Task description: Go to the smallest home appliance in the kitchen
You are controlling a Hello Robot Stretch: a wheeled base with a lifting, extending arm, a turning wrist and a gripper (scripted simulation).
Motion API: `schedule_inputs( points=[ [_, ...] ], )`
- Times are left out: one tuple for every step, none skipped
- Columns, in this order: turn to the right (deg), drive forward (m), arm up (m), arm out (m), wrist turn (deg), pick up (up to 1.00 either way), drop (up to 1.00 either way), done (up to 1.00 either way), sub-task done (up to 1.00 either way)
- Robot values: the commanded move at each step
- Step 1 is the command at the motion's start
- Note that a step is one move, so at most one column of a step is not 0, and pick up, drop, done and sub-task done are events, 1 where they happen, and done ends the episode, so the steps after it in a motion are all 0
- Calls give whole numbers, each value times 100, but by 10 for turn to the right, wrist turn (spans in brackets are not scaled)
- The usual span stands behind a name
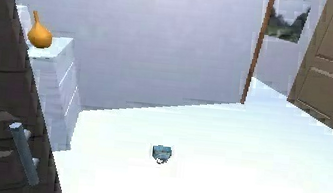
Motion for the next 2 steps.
schedule_inputs(
  points=[
    [0, 45, 0, 0, 0, 0, 0, 0, 0],
    [450, 0, 0, 0, 0, 0, 0, 0, 0]
  ],
)
